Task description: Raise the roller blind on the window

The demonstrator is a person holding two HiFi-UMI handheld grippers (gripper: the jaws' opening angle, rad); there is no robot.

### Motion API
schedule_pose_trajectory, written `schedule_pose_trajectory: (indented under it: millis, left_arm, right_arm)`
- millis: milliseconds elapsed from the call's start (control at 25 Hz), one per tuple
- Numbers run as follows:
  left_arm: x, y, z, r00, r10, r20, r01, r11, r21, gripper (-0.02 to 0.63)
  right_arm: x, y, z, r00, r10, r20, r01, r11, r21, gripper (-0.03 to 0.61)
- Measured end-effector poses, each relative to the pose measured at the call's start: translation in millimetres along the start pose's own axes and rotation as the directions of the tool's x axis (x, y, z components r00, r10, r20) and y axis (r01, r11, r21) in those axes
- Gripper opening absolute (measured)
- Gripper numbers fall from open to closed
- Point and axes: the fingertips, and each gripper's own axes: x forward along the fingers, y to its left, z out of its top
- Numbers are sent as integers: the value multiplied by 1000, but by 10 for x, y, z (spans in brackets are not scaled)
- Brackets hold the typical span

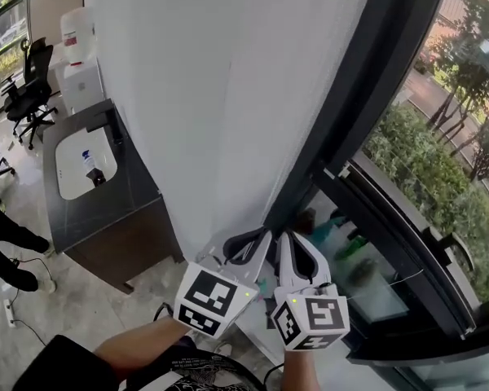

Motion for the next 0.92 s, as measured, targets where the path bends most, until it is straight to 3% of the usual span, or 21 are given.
schedule_pose_trajectory:
  millis: [920]
  left_arm:
    - [50, 56, -22, 999, 28, -17, -28, 1000, 11, 0]
  right_arm:
    - [47, 7, -36, 1000, -8, -15, 8, 1000, -10, 6]
